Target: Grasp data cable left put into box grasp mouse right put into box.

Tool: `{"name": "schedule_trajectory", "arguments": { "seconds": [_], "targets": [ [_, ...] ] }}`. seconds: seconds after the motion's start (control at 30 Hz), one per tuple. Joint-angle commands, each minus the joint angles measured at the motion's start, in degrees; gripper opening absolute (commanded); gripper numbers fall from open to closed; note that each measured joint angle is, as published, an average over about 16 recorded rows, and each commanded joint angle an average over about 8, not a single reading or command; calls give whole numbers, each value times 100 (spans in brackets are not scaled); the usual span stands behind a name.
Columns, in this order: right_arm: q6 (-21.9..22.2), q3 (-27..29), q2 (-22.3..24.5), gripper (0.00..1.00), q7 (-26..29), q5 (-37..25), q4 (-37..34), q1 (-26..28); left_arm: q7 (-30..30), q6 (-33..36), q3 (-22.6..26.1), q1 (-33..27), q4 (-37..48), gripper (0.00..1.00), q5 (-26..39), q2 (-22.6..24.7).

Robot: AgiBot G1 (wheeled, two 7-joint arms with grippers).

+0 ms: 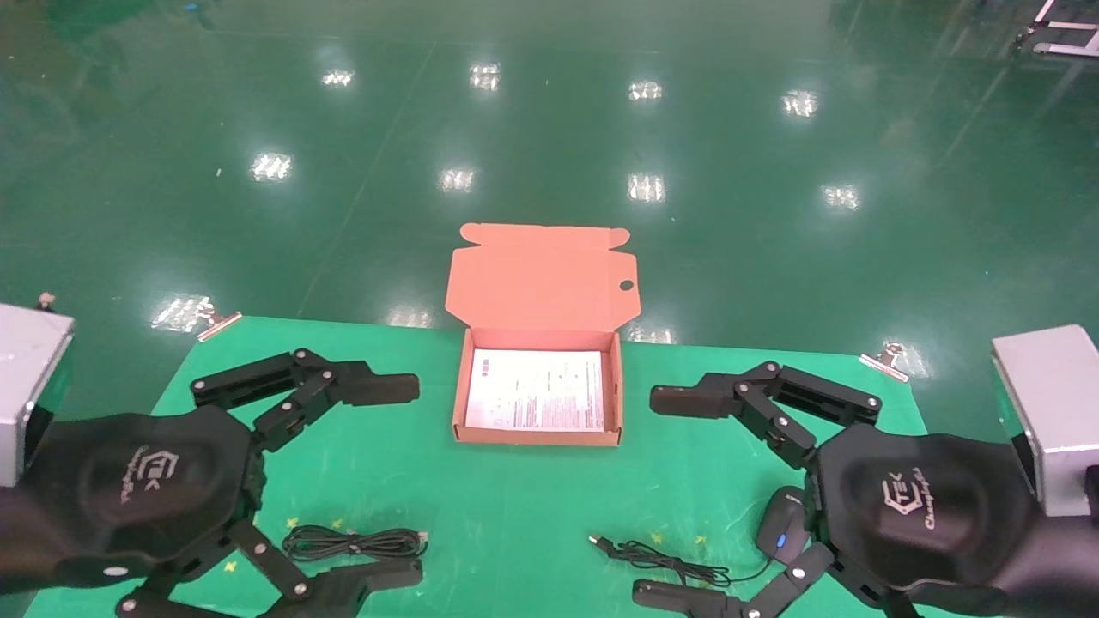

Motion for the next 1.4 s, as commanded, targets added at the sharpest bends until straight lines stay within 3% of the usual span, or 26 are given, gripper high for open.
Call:
{"name": "schedule_trajectory", "arguments": {
  "seconds": [0.03,0.7,0.87,1.17,1.4],
  "targets": [
    [0,0,0,100,0,0,0,0,0,0,0,0,0,100,0,0],
    [-2,2,3,100,-3,-2,0,-1,0,-2,0,0,2,100,6,-4],
    [-51,-112,76,100,33,-309,86,138,-9,-34,74,-28,3,100,169,11],
    [-393,-809,130,100,362,-1644,243,985,-251,30,673,-567,-202,100,1500,84],
    [-550,-1881,35,100,464,-2721,301,1899,-262,283,1277,-1254,-301,100,2686,366]
  ]
}}
